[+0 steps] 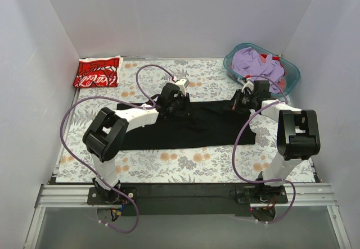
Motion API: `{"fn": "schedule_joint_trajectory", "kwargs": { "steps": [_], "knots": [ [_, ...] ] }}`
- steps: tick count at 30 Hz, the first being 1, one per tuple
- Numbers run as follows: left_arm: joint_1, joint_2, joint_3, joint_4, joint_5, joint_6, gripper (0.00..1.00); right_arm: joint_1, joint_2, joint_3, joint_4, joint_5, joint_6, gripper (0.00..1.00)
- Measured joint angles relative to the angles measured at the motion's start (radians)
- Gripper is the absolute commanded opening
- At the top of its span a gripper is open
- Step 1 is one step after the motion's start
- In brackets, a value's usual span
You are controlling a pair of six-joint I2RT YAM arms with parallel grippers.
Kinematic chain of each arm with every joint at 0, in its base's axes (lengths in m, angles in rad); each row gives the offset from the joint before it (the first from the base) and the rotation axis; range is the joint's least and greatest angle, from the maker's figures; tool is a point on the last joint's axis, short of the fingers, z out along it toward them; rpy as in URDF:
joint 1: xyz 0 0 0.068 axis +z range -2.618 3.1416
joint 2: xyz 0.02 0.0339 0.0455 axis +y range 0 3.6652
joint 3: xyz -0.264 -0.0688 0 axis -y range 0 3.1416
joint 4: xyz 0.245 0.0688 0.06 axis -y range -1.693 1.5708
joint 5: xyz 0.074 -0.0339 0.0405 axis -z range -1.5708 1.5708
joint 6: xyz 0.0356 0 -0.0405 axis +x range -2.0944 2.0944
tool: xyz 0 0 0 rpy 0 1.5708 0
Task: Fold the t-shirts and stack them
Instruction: Fold the tshirt
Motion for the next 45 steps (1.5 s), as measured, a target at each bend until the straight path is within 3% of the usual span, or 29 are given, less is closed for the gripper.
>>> {"fn": "schedule_joint_trajectory", "kwargs": {
  "steps": [21,35,40,45],
  "knots": [
    [-0.065,-0.034,0.002,-0.061,-0.094,0.088,0.0,-0.075,0.002,0.011,-0.097,-0.049,-0.066,0.01],
    [-0.136,-0.027,0.026,-0.082,-0.305,0.159,0.0,-0.09,0.023,0.024,-0.154,-0.051,-0.114,0.01],
    [-0.136,0.039,0.12,-0.116,-0.442,0.165,0.0,-0.09,0.067,0.055,-0.151,-0.075,-0.096,0.01],
    [-0.136,0.099,0.149,-0.122,-0.481,0.167,0.0,-0.089,0.093,0.103,-0.144,-0.08,-0.078,0.01]
  ]
}}
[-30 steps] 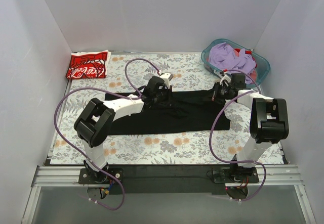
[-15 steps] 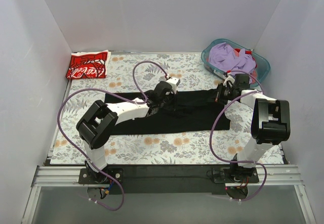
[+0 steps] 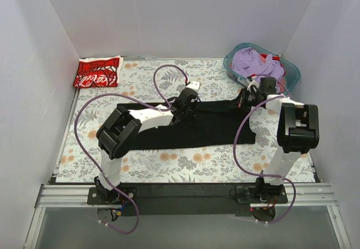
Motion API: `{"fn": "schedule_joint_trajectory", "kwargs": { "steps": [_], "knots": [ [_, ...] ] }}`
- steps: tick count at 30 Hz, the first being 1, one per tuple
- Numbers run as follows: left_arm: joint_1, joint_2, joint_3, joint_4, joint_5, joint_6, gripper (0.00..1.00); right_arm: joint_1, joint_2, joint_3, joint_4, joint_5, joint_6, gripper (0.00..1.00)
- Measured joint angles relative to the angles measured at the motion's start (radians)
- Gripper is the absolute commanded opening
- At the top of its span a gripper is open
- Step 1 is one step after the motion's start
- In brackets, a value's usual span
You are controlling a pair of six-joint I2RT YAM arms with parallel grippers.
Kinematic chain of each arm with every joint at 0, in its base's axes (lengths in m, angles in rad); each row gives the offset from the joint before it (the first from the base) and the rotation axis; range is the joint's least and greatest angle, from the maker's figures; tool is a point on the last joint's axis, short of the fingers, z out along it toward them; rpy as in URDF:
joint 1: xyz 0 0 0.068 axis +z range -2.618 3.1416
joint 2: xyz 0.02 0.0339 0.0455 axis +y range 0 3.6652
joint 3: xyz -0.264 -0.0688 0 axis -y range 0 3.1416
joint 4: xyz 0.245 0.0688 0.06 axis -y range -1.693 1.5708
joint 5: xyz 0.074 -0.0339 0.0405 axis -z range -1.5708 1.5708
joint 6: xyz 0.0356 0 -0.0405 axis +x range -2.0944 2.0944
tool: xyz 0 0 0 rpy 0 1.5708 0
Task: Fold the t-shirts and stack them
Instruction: Fold the tshirt
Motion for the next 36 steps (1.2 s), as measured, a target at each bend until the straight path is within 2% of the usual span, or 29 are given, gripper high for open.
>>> {"fn": "schedule_joint_trajectory", "kwargs": {
  "steps": [12,21,33,35,36],
  "knots": [
    [-0.012,-0.026,-0.062,0.002,-0.004,-0.012,0.0,0.011,0.018,0.024,-0.017,0.003,-0.009,0.01],
    [-0.047,-0.041,-0.065,0.002,-0.03,-0.007,0.0,0.011,-0.057,-0.007,-0.052,0.069,-0.035,0.01],
    [-0.059,-0.047,-0.066,0.011,-0.075,-0.005,0.0,0.015,-0.058,-0.011,-0.048,0.104,-0.029,0.01],
    [-0.059,-0.047,-0.066,0.014,-0.077,-0.004,0.0,0.018,-0.054,-0.007,-0.043,0.102,-0.024,0.14],
    [-0.059,-0.047,-0.066,0.014,-0.078,-0.004,0.0,0.02,-0.047,0.001,-0.042,0.098,-0.019,0.17]
  ]
}}
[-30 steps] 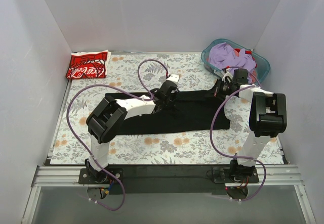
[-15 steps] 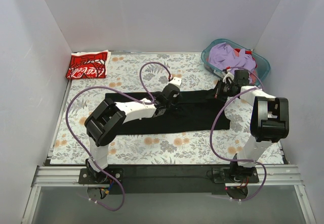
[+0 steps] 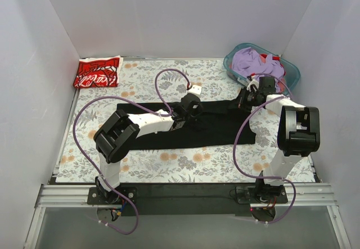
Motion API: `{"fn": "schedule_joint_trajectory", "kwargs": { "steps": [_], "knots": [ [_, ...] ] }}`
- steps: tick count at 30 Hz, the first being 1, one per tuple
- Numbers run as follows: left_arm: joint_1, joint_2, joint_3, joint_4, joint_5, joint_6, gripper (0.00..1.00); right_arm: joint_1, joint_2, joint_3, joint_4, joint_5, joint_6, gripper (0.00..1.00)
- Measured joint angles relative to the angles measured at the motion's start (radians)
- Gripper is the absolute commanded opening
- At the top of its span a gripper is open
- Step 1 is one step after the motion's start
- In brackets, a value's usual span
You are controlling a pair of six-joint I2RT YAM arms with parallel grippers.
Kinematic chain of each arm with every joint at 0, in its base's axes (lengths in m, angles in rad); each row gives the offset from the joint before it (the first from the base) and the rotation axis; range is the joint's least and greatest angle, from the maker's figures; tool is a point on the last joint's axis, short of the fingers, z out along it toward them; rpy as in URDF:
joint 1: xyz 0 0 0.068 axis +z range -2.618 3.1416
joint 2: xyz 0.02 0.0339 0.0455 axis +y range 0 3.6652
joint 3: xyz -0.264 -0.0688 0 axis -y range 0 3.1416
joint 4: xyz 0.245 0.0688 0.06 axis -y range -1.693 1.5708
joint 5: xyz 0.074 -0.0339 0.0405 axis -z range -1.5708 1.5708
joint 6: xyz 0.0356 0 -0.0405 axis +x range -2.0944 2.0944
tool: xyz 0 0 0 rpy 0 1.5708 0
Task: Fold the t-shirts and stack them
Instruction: Fold the tshirt
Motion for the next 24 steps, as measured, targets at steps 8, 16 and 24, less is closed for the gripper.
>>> {"fn": "schedule_joint_trajectory", "kwargs": {
  "steps": [8,16,24],
  "knots": [
    [0.001,0.0,0.003,-0.008,-0.008,0.01,0.0,0.019,-0.023,-0.029,0.087,0.027,0.023,0.2],
    [0.001,0.001,0.013,-0.01,-0.006,0.008,0.0,0.132,-0.15,-0.145,0.237,-0.009,0.09,0.14],
    [0.001,0.001,0.013,-0.012,-0.003,0.007,0.0,0.251,-0.039,-0.207,0.375,-0.027,0.159,0.11]
  ]
}}
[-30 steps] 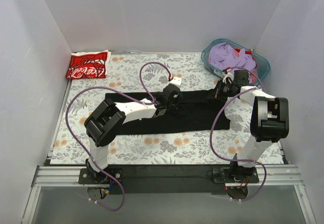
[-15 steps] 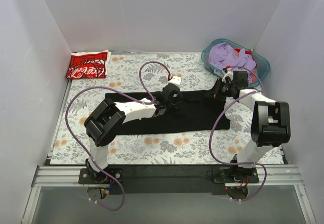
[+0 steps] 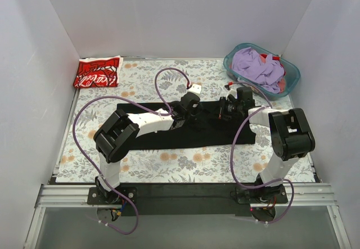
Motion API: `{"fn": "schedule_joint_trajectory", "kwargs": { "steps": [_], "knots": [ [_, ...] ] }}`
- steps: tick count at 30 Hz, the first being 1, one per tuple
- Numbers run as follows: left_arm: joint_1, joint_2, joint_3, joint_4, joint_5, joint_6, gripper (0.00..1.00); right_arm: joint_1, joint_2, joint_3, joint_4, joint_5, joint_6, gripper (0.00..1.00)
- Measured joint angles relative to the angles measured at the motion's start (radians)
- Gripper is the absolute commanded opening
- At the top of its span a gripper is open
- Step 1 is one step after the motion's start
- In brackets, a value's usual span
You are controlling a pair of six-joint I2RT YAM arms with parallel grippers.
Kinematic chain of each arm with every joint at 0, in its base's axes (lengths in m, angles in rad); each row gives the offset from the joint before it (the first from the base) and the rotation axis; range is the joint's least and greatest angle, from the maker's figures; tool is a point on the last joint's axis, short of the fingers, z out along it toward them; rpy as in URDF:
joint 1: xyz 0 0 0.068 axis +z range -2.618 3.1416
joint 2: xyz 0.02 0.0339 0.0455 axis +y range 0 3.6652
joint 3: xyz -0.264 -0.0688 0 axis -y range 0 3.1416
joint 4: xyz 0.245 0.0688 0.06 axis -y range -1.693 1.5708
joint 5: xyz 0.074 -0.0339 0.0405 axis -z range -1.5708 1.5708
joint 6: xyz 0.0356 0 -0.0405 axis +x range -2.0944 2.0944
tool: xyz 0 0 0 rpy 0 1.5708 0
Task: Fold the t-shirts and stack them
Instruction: Fold the tshirt
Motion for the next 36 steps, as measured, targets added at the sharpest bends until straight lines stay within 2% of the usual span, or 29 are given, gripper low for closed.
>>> {"fn": "schedule_joint_trajectory", "kwargs": {
  "steps": [8,17,24,30,36],
  "knots": [
    [0.0,-0.002,-0.001,0.002,0.041,0.001,0.0,-0.009,0.102,-0.057,0.081,-0.002,0.049,0.1],
    [-0.016,-0.121,-0.081,0.067,0.192,0.068,0.0,-0.018,0.124,-0.061,0.128,-0.023,0.097,0.11],
    [-0.057,-0.131,-0.096,0.106,0.286,0.118,0.0,-0.018,0.124,-0.064,0.138,-0.023,0.111,0.13],
    [-0.076,-0.108,-0.096,0.104,0.299,0.136,0.0,-0.019,0.124,-0.064,0.138,-0.023,0.114,0.14],
    [-0.079,-0.068,-0.083,0.071,0.214,0.125,0.0,-0.019,0.106,-0.071,0.135,-0.023,0.113,0.14]
  ]
}}
